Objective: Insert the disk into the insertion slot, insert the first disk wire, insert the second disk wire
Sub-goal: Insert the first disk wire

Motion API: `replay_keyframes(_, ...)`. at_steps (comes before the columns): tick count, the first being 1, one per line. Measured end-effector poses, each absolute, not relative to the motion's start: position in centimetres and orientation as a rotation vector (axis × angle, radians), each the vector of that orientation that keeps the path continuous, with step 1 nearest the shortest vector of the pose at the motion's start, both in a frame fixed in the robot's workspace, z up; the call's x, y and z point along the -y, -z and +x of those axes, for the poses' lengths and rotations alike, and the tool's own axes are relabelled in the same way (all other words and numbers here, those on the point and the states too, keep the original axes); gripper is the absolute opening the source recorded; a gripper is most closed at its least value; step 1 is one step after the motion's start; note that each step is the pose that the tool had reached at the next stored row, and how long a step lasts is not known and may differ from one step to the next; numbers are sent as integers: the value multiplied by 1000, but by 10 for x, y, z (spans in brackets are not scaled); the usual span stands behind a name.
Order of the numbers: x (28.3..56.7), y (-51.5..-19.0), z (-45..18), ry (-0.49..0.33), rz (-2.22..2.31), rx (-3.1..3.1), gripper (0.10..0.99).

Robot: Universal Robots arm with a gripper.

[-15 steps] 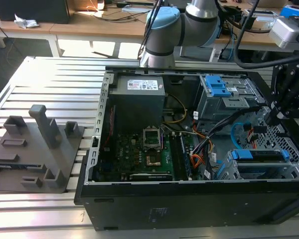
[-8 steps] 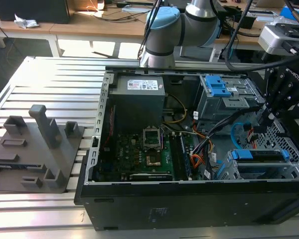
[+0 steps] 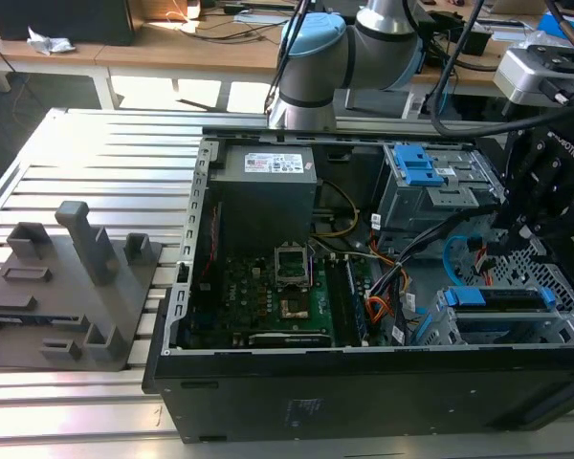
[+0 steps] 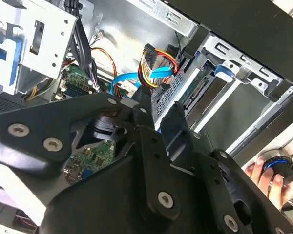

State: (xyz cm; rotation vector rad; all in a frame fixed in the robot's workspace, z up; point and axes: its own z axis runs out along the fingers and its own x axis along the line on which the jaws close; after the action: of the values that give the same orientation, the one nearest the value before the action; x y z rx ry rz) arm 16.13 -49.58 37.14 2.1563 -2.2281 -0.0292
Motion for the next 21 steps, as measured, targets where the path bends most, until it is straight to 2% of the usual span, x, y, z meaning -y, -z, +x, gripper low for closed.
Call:
replay_keyframes(12,494,-355,161,-14,2132,2214,361)
replay_keyframes(13,494,-355,161,-18,2130,2213,349)
replay_keyframes(14,494,-355,161,-21,2129,2211,282)
replay_keyframes(15,494,-355,161,-24,2127,2210,282)
replay_keyframes(16,494,-355,161,-27,2126,2209,180)
replay_keyframes(21,497,-355,161,-36,2122,2205,180)
